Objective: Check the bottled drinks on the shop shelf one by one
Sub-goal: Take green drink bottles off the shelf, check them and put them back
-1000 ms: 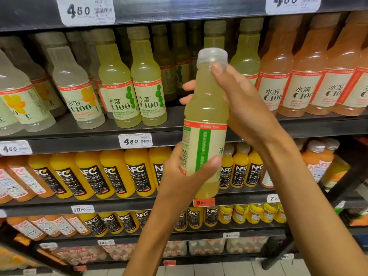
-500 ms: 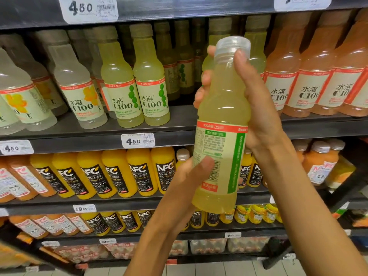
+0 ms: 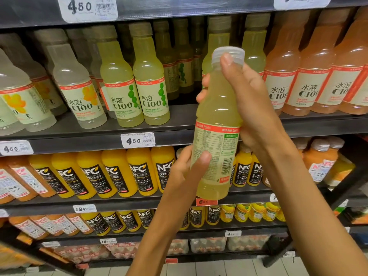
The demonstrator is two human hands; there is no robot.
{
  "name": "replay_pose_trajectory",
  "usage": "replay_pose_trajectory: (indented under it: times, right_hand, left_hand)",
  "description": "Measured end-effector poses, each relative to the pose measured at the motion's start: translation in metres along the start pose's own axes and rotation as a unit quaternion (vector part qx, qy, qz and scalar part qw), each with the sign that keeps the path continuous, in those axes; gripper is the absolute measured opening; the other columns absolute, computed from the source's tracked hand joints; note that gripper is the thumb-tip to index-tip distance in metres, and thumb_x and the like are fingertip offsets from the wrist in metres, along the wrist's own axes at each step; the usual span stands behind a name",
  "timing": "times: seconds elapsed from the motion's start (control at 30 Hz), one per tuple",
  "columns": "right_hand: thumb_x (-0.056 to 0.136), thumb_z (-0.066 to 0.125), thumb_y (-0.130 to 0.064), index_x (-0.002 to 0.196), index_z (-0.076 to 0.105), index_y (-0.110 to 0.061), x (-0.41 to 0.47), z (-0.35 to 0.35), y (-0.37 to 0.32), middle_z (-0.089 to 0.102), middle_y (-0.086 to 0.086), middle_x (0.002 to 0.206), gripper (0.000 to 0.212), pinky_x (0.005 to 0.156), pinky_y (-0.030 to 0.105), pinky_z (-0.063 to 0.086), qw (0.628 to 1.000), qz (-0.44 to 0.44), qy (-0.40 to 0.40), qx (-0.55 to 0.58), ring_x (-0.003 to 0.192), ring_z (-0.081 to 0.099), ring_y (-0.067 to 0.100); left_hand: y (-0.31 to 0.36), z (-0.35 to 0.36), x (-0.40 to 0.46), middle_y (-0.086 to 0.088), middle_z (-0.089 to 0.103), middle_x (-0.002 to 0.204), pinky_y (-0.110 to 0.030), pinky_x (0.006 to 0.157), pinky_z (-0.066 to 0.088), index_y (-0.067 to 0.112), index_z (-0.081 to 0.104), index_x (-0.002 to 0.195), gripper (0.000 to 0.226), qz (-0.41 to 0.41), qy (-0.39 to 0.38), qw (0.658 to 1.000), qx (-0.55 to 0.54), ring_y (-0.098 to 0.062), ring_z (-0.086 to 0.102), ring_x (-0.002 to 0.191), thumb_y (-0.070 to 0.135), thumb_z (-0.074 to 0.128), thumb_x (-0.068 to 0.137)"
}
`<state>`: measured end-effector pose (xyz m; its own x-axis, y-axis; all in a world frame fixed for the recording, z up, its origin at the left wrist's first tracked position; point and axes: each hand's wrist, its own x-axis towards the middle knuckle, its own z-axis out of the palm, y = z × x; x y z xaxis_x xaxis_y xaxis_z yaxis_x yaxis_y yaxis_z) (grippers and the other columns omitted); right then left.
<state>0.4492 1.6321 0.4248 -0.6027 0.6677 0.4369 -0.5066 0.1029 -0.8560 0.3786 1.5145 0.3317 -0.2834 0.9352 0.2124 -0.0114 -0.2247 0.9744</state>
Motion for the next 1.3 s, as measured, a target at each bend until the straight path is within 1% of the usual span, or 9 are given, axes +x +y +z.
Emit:
replay_pose_trajectory:
  times: [0.1,0.23,0.43,0.57,0.67,0.77,0.9,1.13,1.3]
  right_hand:
    - [0.094,0.05,-0.034,0.109,0.054,-0.011,0.0,-0.001,-0.002,0.065,0.003,0.08,0.028,0.058,0.031,0.053,0.999,0.016,-0.031,0.041,0.067,0.064,0.018]
    - [0.094,0.047,-0.035,0.113,0.055,-0.01,-0.002,0.0,-0.002,0.069,0.004,0.084,0.033,0.063,0.032,0.056,0.998,0.025,-0.05,0.043,0.073,0.067,0.019]
    - [0.099,0.047,-0.035,0.126,0.051,-0.012,-0.001,-0.004,-0.006,0.073,0.011,0.099,0.036,0.066,0.032,0.056,0.997,0.008,0.003,-0.082,0.085,0.072,0.023]
    - [0.098,0.05,-0.036,0.119,0.052,-0.015,-0.003,0.001,-0.005,0.068,0.006,0.087,0.03,0.057,0.028,0.053,0.995,0.008,0.013,-0.095,0.071,0.068,0.016]
    - [0.099,0.049,-0.035,0.115,0.054,-0.013,-0.002,0.001,-0.006,0.064,0.005,0.081,0.028,0.054,0.029,0.052,0.998,0.01,0.018,-0.061,0.065,0.063,0.017]
    - [0.1,0.044,-0.037,0.116,0.053,-0.012,0.0,-0.002,-0.007,0.064,0.004,0.079,0.032,0.059,0.032,0.053,1.0,0.028,-0.007,-0.012,0.065,0.062,0.018]
    - [0.099,0.04,-0.041,0.121,0.049,-0.009,0.0,-0.002,-0.005,0.065,0.003,0.081,0.04,0.065,0.033,0.052,0.996,0.041,-0.054,0.058,0.066,0.062,0.017]
    - [0.1,0.041,-0.042,0.123,0.054,-0.007,0.001,-0.006,0.001,0.073,0.01,0.094,0.044,0.073,0.035,0.058,0.998,0.032,0.012,-0.047,0.087,0.071,0.023]
    - [0.1,0.046,-0.038,0.115,0.053,-0.006,0.001,-0.003,0.005,0.068,0.004,0.08,0.036,0.059,0.029,0.055,0.997,0.054,0.019,-0.052,0.068,0.068,0.018]
  left_hand:
    - [0.001,-0.006,0.001,0.012,0.068,0.119,-0.026,0.093,0.052,0.041,0.062,0.115,0.062,-0.048,-0.053,0.997,-0.027,-0.008,0.063,0.112,0.073,0.067,0.063]
    - [-0.004,-0.005,0.001,-0.002,0.069,0.119,-0.042,0.095,0.051,0.024,0.059,0.122,0.09,-0.057,-0.047,0.996,-0.051,-0.022,0.065,0.111,0.077,0.071,0.051]
    - [0.001,0.008,0.0,0.01,0.073,0.105,-0.013,0.069,0.052,0.032,0.059,0.112,0.055,-0.012,0.03,0.999,0.005,-0.004,0.069,0.094,0.067,0.066,0.069]
    - [-0.003,0.01,0.0,0.011,0.07,0.11,-0.009,0.074,0.05,0.031,0.055,0.12,0.047,-0.01,0.03,0.999,0.01,0.003,0.065,0.099,0.062,0.045,0.086]
    - [-0.007,0.007,-0.004,0.012,0.064,0.124,-0.03,0.1,0.045,0.033,0.049,0.134,0.054,-0.021,0.01,1.0,0.005,-0.004,0.058,0.117,0.059,0.036,0.088]
    - [-0.007,-0.002,-0.003,0.008,0.064,0.126,-0.044,0.106,0.039,0.033,0.052,0.131,0.059,-0.031,-0.023,0.999,-0.018,-0.012,0.058,0.12,0.068,0.05,0.083]
    - [-0.006,-0.005,-0.002,-0.004,0.067,0.121,-0.039,0.09,0.054,0.019,0.049,0.134,0.093,-0.074,-0.089,0.99,-0.081,-0.023,0.064,0.112,0.075,0.067,0.061]
    - [-0.001,0.002,-0.001,0.006,0.074,0.102,-0.016,0.069,0.054,0.031,0.063,0.106,0.043,-0.032,0.012,0.999,-0.011,-0.008,0.07,0.092,0.059,0.064,0.073]
    - [-0.004,0.003,-0.003,0.017,0.073,0.098,-0.007,0.063,0.049,0.033,0.057,0.107,0.034,-0.018,0.004,1.0,-0.001,0.004,0.068,0.088,0.051,0.048,0.08]
